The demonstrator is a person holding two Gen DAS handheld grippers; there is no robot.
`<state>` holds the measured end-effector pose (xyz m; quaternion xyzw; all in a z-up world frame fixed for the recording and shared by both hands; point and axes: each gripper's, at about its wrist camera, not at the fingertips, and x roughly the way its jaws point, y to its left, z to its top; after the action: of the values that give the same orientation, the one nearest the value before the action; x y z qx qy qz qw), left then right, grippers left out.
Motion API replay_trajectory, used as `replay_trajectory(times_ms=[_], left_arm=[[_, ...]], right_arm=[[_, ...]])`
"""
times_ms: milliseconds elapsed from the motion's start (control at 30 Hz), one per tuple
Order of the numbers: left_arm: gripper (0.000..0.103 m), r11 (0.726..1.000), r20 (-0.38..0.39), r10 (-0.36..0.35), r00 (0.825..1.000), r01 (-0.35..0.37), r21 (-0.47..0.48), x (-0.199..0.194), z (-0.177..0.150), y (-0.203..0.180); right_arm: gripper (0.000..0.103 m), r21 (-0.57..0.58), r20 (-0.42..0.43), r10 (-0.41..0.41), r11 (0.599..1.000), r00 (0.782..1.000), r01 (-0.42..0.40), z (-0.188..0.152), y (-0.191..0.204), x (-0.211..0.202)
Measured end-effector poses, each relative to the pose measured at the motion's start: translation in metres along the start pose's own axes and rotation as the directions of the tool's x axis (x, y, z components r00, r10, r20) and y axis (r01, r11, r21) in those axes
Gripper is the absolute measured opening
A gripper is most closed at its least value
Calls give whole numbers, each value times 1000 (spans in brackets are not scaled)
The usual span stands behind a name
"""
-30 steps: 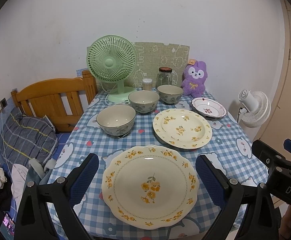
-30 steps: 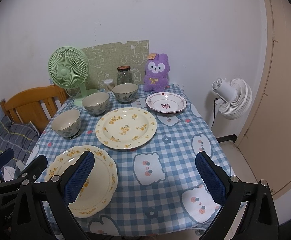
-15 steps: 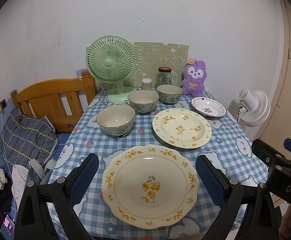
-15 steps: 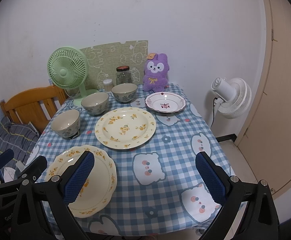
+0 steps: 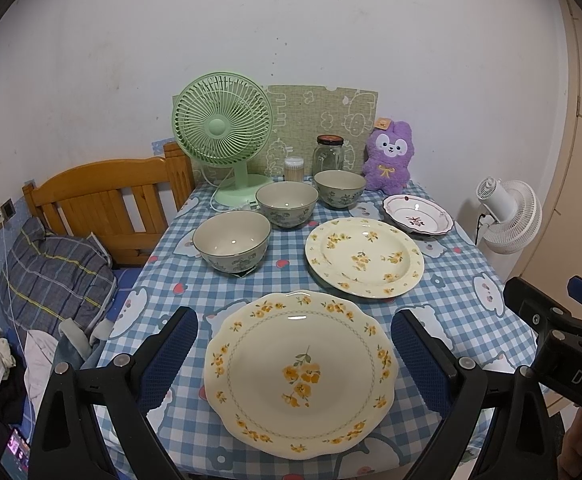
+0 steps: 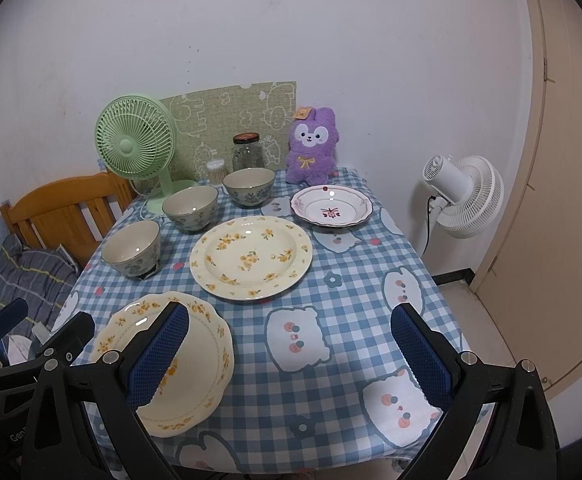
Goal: Organize plates and bowls
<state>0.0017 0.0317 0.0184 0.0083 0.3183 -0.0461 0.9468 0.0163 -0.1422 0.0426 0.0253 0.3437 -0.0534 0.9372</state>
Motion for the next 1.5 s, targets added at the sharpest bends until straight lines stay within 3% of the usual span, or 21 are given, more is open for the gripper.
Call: replay_trajectory(times_ms=[467, 833, 1233, 1500], left_arm=[[98, 1000, -1, 0, 1000, 0, 0, 0, -1, 0], [89, 1000, -27, 15, 1000, -15, -8, 8, 5, -5], [82, 992, -82, 101, 992, -107, -69, 25, 5, -11], [79, 987, -125, 129, 984, -140, -84, 48, 8, -1]], right_arm=[[102, 0, -1, 0, 1000, 1000, 0, 0, -1, 1], [99, -21, -18, 48, 999, 999, -48, 5, -2, 13], [93, -15, -102, 132, 991, 986, -134, 14, 2, 48], [89, -23, -139, 124, 991, 983, -128, 17, 22, 73]])
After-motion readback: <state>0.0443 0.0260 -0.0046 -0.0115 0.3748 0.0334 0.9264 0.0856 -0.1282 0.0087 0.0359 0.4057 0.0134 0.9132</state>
